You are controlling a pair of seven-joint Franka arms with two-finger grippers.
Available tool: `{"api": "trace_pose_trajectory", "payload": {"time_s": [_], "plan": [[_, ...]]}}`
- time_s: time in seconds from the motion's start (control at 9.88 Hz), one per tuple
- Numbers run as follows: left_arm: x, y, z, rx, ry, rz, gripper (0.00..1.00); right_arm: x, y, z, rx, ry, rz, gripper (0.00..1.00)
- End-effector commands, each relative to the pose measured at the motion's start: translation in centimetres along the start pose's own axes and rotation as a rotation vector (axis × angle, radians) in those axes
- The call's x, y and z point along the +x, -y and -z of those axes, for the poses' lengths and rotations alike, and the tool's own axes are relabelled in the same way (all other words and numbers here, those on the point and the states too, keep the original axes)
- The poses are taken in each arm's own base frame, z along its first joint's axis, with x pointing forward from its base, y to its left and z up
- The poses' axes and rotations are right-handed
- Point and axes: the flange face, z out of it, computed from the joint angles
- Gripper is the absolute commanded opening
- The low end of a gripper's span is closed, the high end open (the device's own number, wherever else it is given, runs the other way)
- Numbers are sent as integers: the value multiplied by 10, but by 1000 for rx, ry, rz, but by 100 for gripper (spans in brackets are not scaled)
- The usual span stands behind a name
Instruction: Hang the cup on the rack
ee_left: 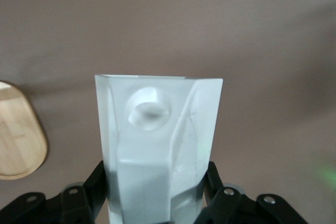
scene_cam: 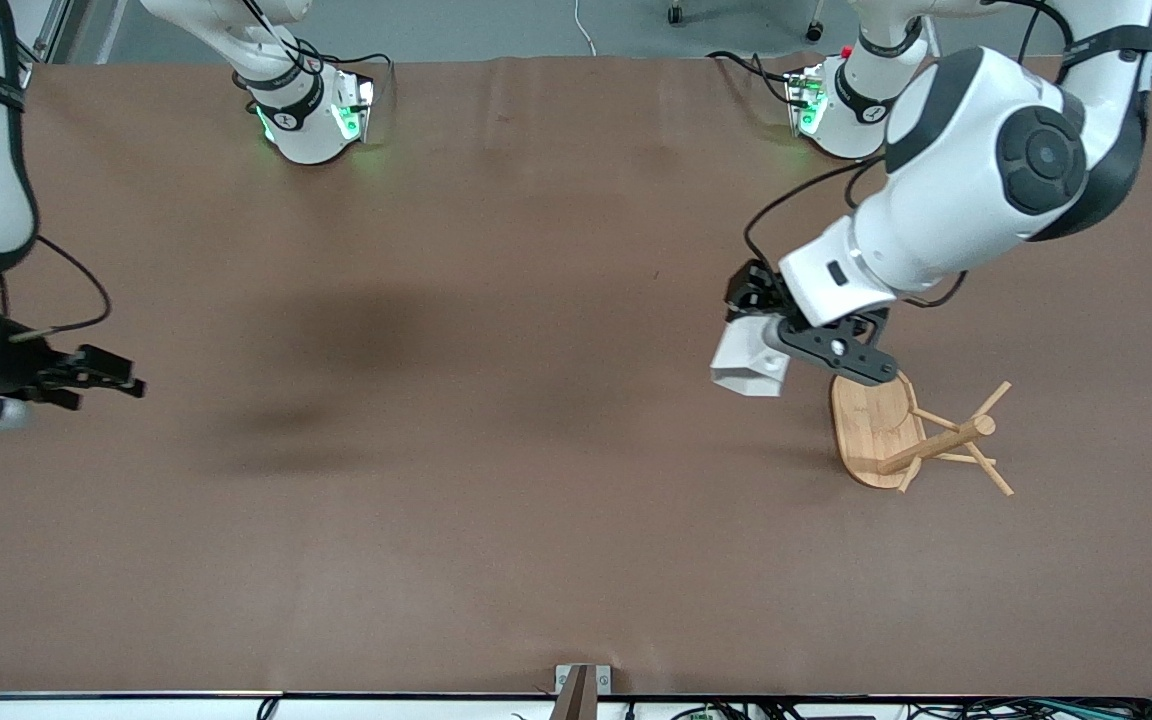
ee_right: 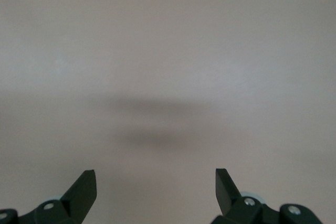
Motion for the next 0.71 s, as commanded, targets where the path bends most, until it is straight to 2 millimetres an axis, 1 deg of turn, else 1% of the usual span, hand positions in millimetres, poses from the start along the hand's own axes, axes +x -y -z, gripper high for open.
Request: {"api": "trace_pose_trajectory", "payload": {"time_s": [0.0, 0.1, 0.2, 0.3, 0.41, 0.51, 0.61], "plan": [[6, 18, -41, 80, 64, 6, 1, -22, 5, 69, -98, -42, -157, 100], [10, 28, -50, 81, 79, 1, 1, -34, 20, 87, -102, 0, -234, 100], [10, 36, -58, 82, 95, 12, 1, -41, 38, 107, -98, -16, -260, 100], [11, 56, -73, 78, 120, 14, 1, -47, 43, 123, -99, -11, -287, 100], [9, 69, -80, 62, 126, -20, 1, -54, 45, 151, -97, 22, -291, 100], [5, 81, -84, 65, 104, -46, 1, -57, 50, 192, -115, 13, -281, 100], [3, 94, -90, 50, 76, -31, 1, -61, 53, 210, -147, 25, -289, 100]]}}
